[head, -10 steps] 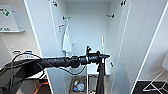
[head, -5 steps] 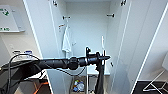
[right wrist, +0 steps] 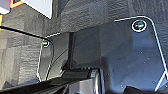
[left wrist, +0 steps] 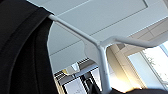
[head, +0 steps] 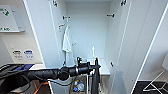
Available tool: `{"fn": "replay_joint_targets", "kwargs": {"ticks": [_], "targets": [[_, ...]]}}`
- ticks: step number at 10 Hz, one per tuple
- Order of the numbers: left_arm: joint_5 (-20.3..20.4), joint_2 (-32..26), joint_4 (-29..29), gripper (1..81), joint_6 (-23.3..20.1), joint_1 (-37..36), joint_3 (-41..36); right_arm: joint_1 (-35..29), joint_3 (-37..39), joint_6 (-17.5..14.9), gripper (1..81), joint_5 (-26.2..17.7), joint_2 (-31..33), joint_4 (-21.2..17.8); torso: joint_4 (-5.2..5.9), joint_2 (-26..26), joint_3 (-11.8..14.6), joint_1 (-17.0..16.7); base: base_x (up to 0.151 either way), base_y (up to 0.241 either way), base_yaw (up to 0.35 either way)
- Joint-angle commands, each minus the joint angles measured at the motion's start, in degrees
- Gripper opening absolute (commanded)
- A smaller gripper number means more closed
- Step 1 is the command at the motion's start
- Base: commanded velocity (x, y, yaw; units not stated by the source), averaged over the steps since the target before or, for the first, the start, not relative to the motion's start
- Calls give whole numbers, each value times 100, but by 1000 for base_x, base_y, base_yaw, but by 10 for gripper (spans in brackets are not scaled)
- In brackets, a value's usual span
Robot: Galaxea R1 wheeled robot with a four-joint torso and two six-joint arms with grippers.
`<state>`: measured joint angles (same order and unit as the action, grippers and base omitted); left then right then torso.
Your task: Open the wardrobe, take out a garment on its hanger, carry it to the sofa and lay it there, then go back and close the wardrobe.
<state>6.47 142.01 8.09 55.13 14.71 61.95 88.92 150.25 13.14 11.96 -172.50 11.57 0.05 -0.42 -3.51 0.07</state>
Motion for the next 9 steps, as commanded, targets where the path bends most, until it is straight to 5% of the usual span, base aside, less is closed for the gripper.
{"fn": "replay_joint_targets", "kwargs": {"ticks": [1,4,9], "targets": [[311,-488,483,10,-90,-623,-605,-53,-744,-31,811,-247,600,276,0,0,0,0,0,0,0],[-225,-585,474,10,-90,-570,-824,-36,-629,-40,811,-247,617,285,0,0,0,0,0,0,0],[-225,-577,536,10,-90,-368,-851,-45,-604,-31,811,-212,582,267,0,-2,0,0,0,0,0]]}}
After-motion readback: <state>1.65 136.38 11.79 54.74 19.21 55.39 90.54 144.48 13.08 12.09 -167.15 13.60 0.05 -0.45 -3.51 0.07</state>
